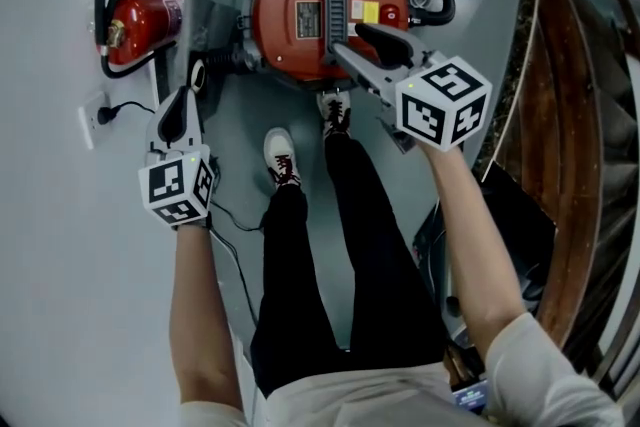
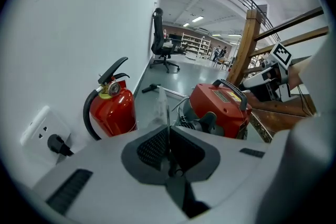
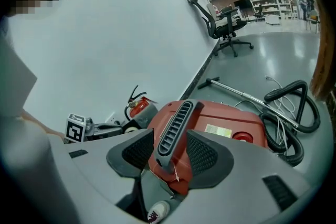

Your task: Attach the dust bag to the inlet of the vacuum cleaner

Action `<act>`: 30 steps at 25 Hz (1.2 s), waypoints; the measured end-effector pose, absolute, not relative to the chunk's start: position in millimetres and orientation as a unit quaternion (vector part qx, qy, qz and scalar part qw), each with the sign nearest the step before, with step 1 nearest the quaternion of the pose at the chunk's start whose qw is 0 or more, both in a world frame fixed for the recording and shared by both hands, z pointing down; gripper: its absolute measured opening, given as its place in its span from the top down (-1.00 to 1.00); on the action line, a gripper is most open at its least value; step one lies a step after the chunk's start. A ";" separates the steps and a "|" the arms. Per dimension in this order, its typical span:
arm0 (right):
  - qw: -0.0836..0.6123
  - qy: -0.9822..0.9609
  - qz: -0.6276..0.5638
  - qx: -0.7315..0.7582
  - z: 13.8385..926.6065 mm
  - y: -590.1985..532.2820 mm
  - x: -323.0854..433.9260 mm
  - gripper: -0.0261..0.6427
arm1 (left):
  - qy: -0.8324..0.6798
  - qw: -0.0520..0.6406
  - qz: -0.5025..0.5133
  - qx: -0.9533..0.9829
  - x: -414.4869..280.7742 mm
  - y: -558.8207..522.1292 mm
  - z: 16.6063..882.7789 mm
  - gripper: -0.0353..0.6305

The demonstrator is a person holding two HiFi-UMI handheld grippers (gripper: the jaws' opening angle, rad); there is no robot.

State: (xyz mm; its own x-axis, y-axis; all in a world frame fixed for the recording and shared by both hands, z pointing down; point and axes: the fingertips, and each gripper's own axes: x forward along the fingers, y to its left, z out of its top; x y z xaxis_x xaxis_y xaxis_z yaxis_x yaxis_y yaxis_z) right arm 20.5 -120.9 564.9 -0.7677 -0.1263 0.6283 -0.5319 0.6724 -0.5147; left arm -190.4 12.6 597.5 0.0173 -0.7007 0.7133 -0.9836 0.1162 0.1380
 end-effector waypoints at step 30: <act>0.238 -0.876 0.378 0.180 589.2 -121.3 3.7 0.31 | -0.664 0.387 0.169 0.617 -188.2 10.0 633.1 0.83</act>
